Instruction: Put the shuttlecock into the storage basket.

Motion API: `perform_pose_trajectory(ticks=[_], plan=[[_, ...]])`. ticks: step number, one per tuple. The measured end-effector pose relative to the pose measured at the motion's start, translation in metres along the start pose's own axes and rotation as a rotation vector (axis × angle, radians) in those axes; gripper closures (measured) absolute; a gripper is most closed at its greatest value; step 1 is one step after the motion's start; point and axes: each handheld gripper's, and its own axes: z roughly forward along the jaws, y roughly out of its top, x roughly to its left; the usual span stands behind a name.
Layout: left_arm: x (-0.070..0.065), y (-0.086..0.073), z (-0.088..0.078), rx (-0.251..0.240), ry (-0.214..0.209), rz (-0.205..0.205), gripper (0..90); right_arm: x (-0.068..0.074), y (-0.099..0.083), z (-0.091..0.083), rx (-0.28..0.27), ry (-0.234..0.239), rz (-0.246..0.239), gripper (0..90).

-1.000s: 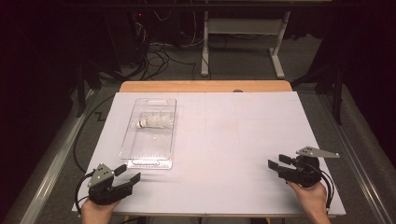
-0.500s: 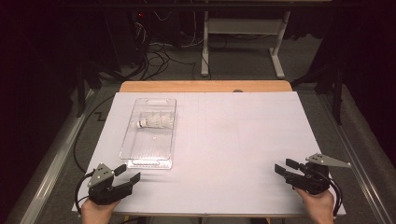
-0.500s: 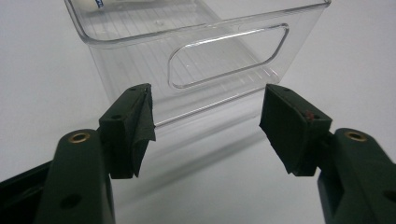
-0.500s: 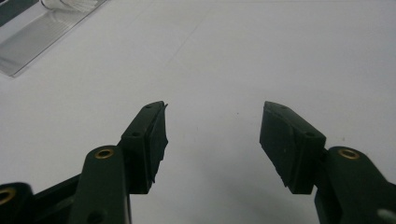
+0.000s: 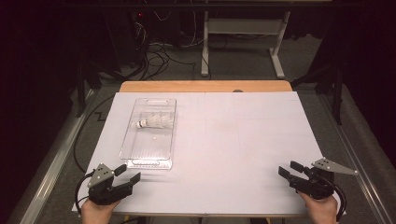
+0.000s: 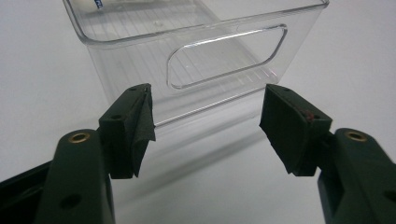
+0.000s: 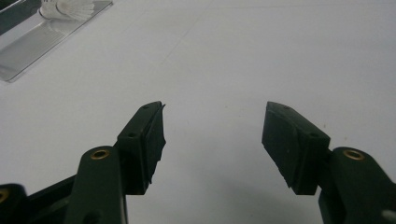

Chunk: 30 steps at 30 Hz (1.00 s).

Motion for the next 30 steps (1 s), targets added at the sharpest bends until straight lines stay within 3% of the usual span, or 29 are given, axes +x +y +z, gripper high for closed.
perform_pose_trajectory(ticks=[19, 30], plan=[[-0.001, -0.001, -0.001, 0.002, -0.007, 0.001, 35.8, -0.004, -0.018, -0.006, -0.028, -0.014, 0.018, 36.2], [-0.001, -0.001, 0.000, -0.001, -0.018, -0.010, 35.7, -0.006, -0.019, -0.009, -0.053, -0.026, 0.023, 34.8]])
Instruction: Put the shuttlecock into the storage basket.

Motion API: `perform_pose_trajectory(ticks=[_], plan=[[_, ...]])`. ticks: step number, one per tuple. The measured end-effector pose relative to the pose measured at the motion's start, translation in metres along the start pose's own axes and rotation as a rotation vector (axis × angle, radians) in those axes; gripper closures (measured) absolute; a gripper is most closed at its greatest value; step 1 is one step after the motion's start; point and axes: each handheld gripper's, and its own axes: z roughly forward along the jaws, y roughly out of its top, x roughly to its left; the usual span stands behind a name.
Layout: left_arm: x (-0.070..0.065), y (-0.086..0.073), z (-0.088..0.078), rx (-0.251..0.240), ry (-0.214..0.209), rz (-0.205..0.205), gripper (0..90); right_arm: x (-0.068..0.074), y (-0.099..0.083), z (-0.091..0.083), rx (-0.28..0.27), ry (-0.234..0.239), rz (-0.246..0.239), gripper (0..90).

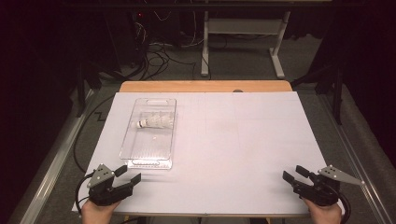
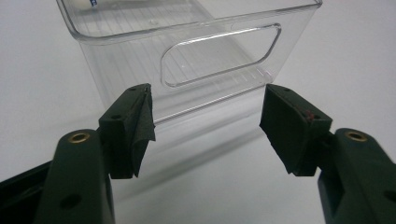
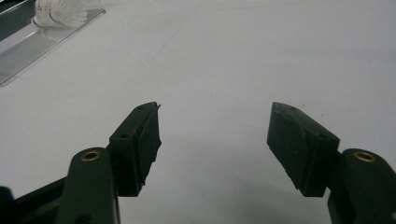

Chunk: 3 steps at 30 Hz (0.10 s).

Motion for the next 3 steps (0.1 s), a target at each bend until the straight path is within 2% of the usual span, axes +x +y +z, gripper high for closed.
perform_pose_trajectory(ticks=[3], plan=[[0.0004, 0.0000, 0.0001, 0.000, 0.000, -0.003, 35.7, -0.0005, 0.0001, 0.0003, -0.003, 0.000, 0.006, 34.4]])
